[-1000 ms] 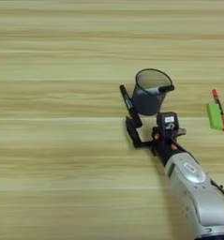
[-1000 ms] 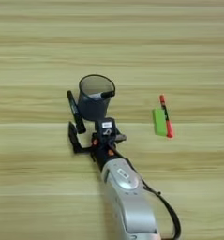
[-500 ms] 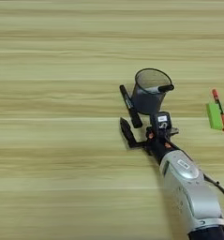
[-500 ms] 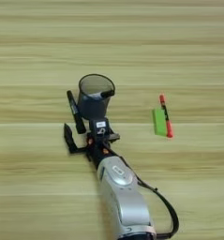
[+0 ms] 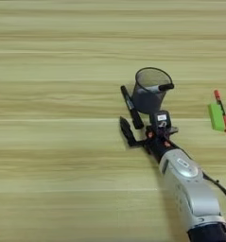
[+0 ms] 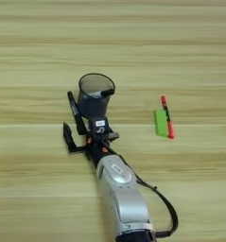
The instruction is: Move the objects on the table
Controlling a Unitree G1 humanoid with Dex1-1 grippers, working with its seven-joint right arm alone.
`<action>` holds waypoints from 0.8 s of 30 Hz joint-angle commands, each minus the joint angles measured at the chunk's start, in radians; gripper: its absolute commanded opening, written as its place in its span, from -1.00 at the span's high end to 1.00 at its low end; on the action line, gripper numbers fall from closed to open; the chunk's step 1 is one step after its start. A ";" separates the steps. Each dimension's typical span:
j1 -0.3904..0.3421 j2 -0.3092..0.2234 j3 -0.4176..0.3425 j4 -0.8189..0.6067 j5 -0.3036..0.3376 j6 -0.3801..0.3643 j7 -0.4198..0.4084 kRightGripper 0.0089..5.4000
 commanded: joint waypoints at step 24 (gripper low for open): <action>-0.003 -0.005 0.031 -0.030 -0.030 0.037 -0.006 0.15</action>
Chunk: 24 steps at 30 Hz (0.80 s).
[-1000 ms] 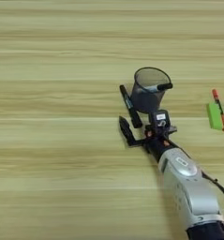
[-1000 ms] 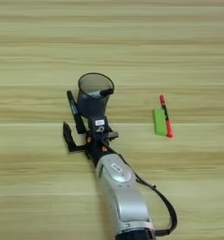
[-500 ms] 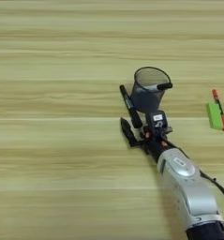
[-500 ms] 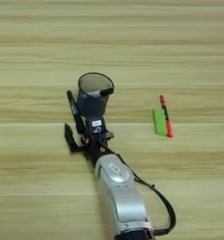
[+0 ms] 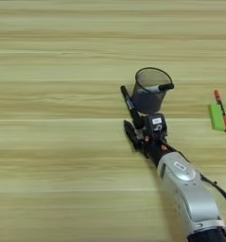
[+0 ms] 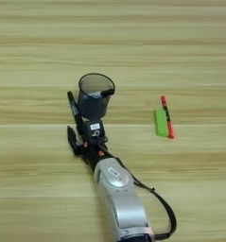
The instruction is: Move the objects on the table
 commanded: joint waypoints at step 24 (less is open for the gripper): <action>-0.041 -0.002 -0.009 -0.031 0.003 -0.030 0.011 0.61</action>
